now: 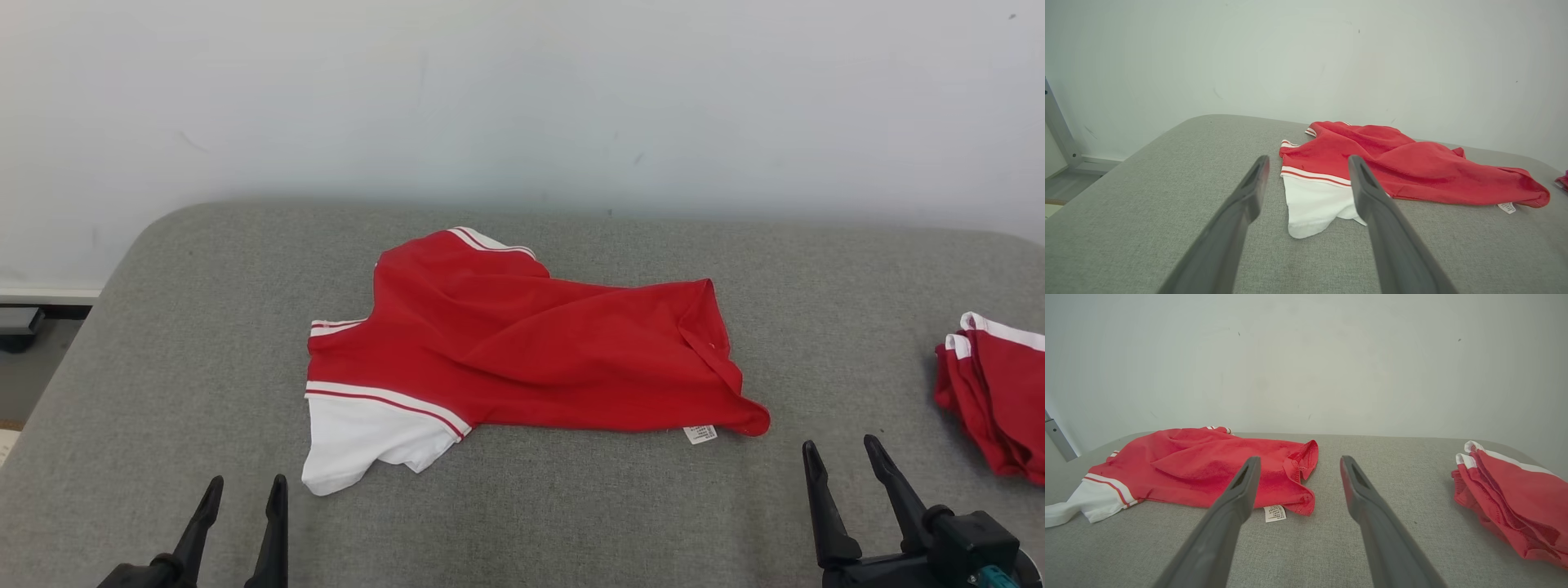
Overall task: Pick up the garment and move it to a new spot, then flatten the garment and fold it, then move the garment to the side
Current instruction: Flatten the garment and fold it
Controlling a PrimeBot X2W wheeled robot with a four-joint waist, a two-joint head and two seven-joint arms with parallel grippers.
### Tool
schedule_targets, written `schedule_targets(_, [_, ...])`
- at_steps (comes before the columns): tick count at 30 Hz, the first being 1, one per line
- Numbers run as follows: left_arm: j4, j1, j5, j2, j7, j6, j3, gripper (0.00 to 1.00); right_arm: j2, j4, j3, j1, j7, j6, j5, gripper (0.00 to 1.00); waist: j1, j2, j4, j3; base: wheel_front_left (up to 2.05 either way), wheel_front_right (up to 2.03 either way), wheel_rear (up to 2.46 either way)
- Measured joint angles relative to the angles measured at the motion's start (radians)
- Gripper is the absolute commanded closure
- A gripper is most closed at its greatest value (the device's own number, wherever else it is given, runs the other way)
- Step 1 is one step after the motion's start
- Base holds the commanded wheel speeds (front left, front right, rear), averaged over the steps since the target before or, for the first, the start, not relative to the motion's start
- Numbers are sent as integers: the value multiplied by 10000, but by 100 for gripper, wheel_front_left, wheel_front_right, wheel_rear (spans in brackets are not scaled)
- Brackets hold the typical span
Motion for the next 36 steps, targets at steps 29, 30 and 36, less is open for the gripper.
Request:
schedule_targets(29, [1060,-350,71,-42,550,-370,-178,0,-6,596,270,-476,769,0,-284,0,0,0,-88,163,0,0,0])
schedule_targets(30, [1221,-462,56,-4,644,-397,-232,0,0,658,263,-519,953,0,-297,0,0,1,-65,183,0,0,0])
schedule_targets(36, [2307,-1408,-123,77,1758,-493,-491,0,-4,924,27,-830,2011,0,-621,0,0,1,69,352,0,0,0])
